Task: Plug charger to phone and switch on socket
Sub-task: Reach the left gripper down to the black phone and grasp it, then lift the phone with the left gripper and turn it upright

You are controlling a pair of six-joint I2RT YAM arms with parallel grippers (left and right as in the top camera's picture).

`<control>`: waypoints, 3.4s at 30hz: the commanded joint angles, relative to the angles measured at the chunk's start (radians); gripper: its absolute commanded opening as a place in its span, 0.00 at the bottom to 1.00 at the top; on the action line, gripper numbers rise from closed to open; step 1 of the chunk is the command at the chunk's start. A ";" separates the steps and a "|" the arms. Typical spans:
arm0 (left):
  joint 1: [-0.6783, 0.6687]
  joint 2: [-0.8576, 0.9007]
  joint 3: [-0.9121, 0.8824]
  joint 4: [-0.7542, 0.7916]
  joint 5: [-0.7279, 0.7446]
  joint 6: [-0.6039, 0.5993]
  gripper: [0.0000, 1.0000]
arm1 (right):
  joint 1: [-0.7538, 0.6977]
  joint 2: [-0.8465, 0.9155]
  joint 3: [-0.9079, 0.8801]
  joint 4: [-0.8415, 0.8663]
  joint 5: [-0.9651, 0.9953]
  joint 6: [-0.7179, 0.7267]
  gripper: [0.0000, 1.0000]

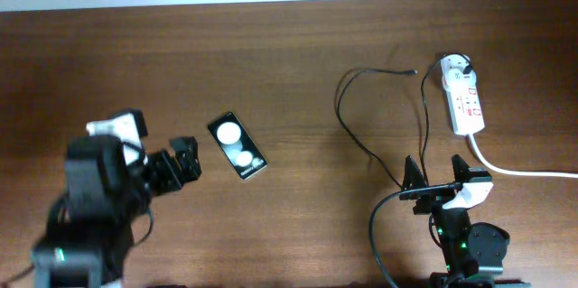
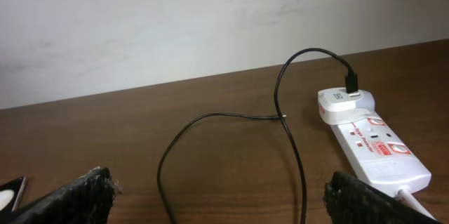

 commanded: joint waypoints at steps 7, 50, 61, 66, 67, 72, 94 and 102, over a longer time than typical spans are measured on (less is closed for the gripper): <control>-0.020 0.350 0.137 -0.129 0.206 0.015 0.99 | 0.010 -0.005 -0.009 0.000 0.009 -0.010 0.99; -0.281 0.956 0.238 0.089 -0.202 -0.301 0.99 | 0.010 -0.005 -0.009 0.000 0.008 -0.010 0.99; -0.281 1.072 0.238 0.151 -0.150 -0.365 0.99 | 0.010 -0.005 -0.009 0.000 0.008 -0.010 0.99; -0.280 1.080 0.237 0.155 -0.158 -0.365 0.99 | 0.010 -0.005 -0.009 0.000 0.009 -0.010 0.99; -0.280 1.086 0.237 0.153 -0.157 -0.365 0.99 | 0.010 -0.005 -0.009 0.000 0.009 -0.010 0.99; -0.278 1.123 0.234 0.147 -0.158 -0.383 0.99 | 0.010 -0.005 -0.009 0.000 0.008 -0.010 0.99; -0.278 1.133 0.172 0.189 -0.180 -0.494 0.73 | 0.010 -0.005 -0.009 0.000 0.008 -0.010 0.99; -0.278 1.087 0.198 0.170 -0.176 -0.485 0.72 | 0.010 -0.005 -0.009 0.000 0.009 -0.010 0.99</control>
